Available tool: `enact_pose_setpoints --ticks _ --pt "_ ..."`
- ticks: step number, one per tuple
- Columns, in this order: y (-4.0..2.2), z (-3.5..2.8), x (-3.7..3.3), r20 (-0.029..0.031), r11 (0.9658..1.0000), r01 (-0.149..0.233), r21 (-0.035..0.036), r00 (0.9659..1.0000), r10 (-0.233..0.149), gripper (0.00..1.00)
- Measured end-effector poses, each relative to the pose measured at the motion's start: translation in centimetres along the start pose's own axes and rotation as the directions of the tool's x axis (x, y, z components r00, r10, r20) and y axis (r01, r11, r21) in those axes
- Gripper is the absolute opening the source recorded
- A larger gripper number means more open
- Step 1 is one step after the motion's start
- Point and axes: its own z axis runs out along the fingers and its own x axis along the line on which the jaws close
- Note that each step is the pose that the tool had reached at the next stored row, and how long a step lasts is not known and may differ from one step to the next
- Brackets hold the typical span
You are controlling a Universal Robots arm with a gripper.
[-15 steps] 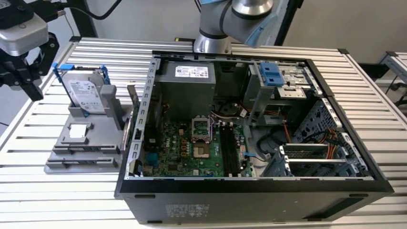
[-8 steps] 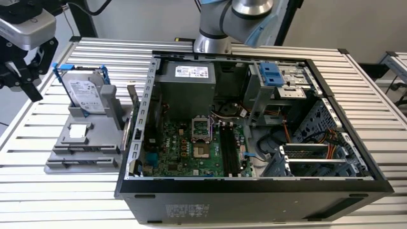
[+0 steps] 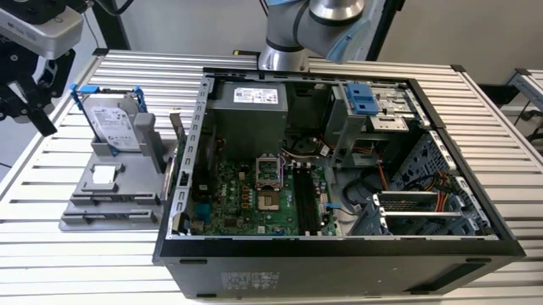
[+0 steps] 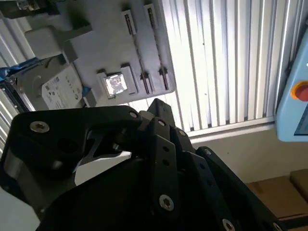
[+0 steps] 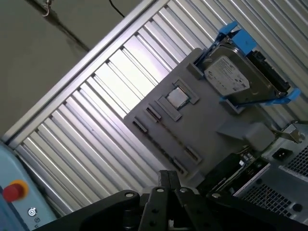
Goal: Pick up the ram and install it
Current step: 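Pick up the ram and move it above insertion slot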
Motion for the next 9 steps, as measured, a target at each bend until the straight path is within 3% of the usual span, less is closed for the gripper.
enact_pose_setpoints --ticks 4,7,9 --pt "0.0 0.0 0.0 -0.0032 0.9975 0.071 0.0008 0.9974 -0.071 0.0" --pt "0.0 -0.01 0.0 -0.0053 0.9921 0.125 0.001 0.9921 -0.125 0.0" --pt "0.0 -0.01 0.0 -0.007 0.9867 0.163 0.001 0.9867 -0.163 0.0"
